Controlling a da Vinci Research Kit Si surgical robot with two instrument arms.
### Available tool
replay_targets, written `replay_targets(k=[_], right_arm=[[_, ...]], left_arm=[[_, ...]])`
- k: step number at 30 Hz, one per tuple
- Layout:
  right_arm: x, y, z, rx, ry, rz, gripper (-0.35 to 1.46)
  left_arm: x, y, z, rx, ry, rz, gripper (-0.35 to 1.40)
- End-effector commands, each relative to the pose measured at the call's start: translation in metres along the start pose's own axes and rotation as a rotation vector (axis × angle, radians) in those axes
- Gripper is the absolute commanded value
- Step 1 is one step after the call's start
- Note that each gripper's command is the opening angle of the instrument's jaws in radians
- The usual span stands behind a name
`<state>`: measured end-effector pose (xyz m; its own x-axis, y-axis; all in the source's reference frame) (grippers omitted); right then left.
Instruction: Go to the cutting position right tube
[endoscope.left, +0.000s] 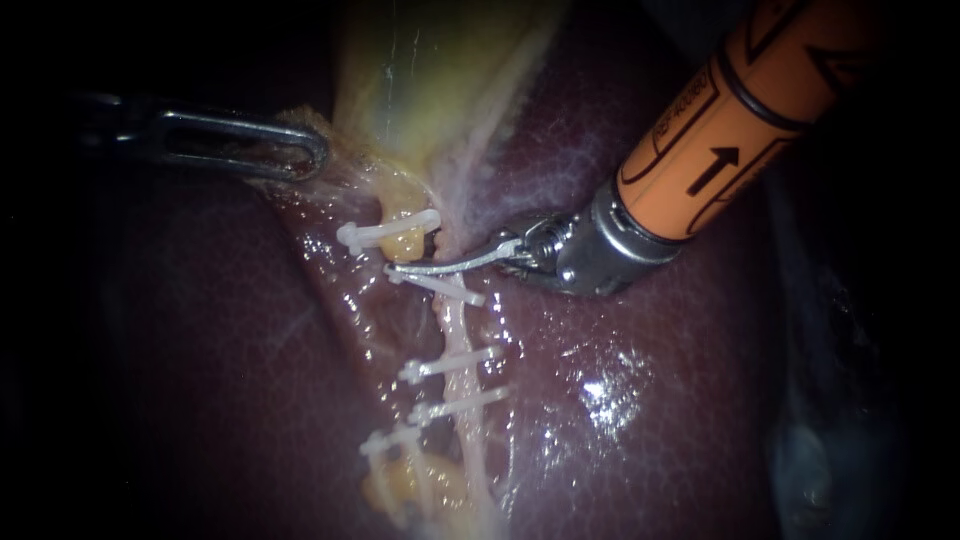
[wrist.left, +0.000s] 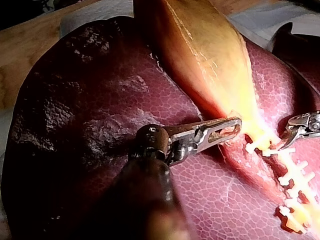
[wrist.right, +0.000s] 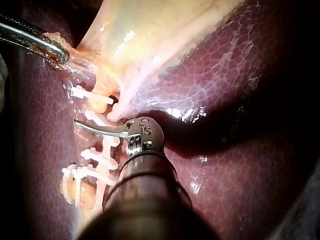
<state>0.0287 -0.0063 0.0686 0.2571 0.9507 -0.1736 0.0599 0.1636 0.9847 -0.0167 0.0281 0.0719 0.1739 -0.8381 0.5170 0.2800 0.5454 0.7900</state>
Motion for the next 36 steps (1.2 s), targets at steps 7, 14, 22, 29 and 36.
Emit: replay_targets(k=[7,14,22,29,36], right_arm=[[-0.0003,0.0,0.0,0.007,-0.009,-0.002,1.2],[-0.0027,0.0001,0.0005,0.051,-0.064,0.018,1.17],[-0.0059,0.0003,0.0015,0.084,-0.139,0.033,1.17],[-0.0066,0.0,0.0018,0.103,-0.166,0.031,1.15],[-0.0069,-0.0001,0.0016,0.113,-0.178,0.03,1.22]], left_arm=[[0.0,0.0,-0.0001,0.0,0.0,0.0,-0.35],[0.0,0.0,-0.0001,0.001,0.0,0.0,-0.35],[0.0001,0.0,-0.0002,0.001,0.0,0.0,-0.35],[0.0001,0.0,-0.0002,0.001,0.0,0.0,-0.35],[0.0001,0.0,-0.0003,-0.002,0.0,0.0,-0.35]])
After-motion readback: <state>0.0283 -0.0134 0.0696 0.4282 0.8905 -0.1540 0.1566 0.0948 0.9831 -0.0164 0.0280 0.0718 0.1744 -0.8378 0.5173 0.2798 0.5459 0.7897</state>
